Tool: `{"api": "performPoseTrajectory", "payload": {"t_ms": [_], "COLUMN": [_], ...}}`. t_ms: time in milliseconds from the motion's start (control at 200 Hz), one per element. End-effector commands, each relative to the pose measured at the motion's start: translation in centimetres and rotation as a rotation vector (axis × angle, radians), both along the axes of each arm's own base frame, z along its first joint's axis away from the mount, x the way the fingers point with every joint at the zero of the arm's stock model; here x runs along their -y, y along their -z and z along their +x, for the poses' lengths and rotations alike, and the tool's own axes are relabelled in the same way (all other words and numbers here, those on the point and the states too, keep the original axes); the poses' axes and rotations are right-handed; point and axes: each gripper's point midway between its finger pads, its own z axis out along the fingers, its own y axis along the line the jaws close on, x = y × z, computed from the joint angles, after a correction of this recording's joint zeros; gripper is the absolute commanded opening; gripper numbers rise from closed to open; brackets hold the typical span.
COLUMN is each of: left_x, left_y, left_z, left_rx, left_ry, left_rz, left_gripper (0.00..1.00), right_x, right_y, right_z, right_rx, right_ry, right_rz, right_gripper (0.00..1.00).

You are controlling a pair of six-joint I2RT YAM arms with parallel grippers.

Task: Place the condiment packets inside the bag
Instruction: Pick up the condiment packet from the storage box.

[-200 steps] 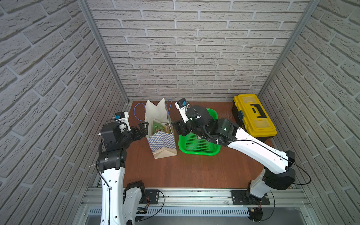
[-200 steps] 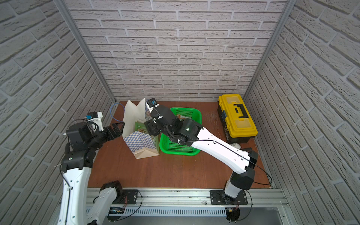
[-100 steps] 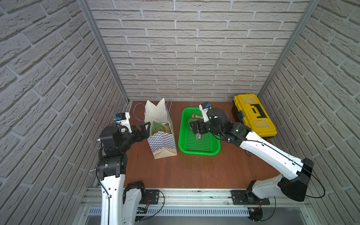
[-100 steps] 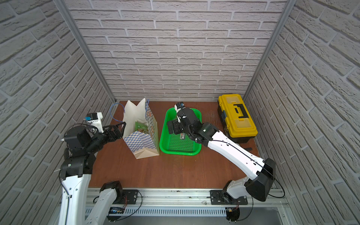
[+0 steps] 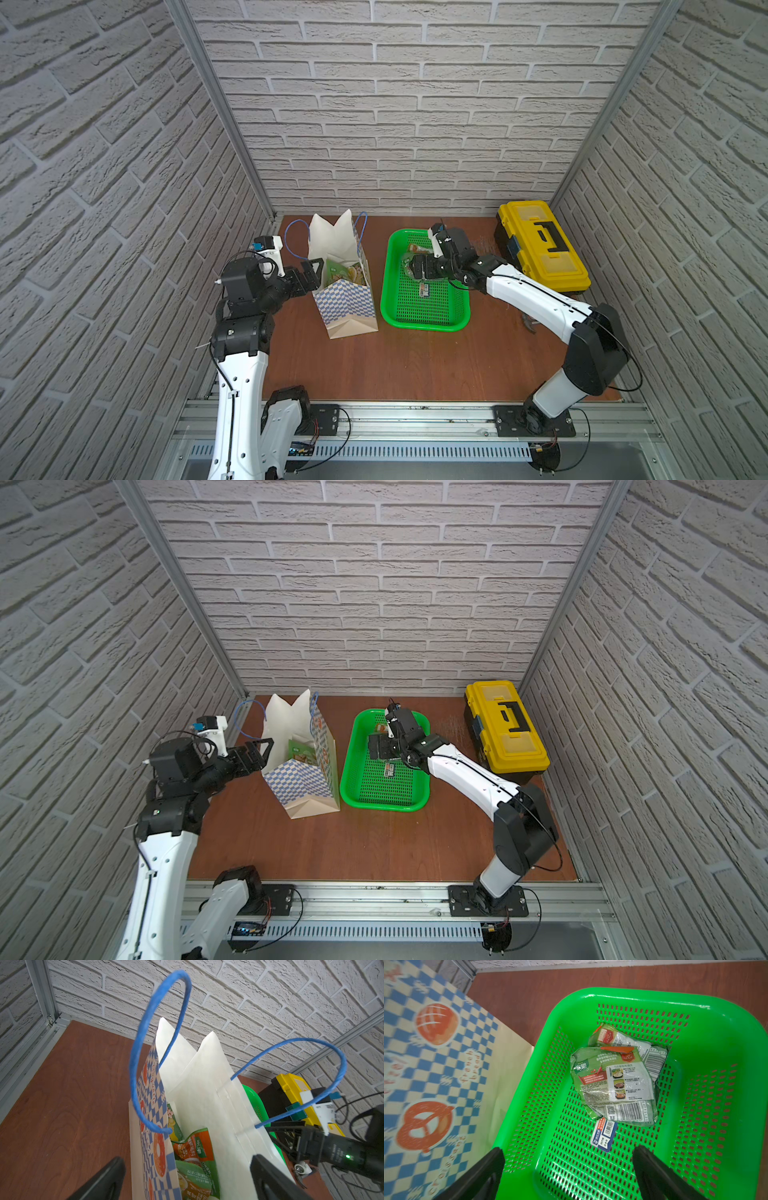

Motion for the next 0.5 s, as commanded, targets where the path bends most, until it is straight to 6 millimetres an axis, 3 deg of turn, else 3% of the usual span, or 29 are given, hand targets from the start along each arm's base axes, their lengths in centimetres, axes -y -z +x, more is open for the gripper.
{"api": "performPoseTrajectory", "payload": {"t_ms": [0, 295, 325, 365, 495], "left_x": [-0.1, -0.9, -0.9, -1.0, -1.1], "left_y": [-0.6, -0.3, -0.2, -0.2, -0.2], "left_z": [0.3, 0.8, 0.8, 0.9, 0.9], "left_rx": [0.026, 0.016, 0.014, 0.013, 0.012], "left_ry": [0.009, -0.005, -0.005, -0.007, -0.010], "left_rz": [-0.008, -0.047, -0.050, -0.052, -0.054], "left_gripper": [0.98, 0.98, 0.98, 0.98, 0.98], "right_x": [-0.1, 2.2, 2.2, 2.2, 1.3], "right_y": [0.5, 7.1, 7.3, 9.3, 11.2], "right_z": [2.3, 5.6, 5.9, 5.9, 6.2], "right_rx": [0.006, -0.103, -0.110, -0.152, -0.197], "right_ry": [0.015, 0.088, 0.089, 0.086, 0.060], "right_rz": [0.033, -0.105, -0.105, -0.122, -0.099], "right_gripper": [1.00, 1.00, 1.00, 1.00, 0.98]}}
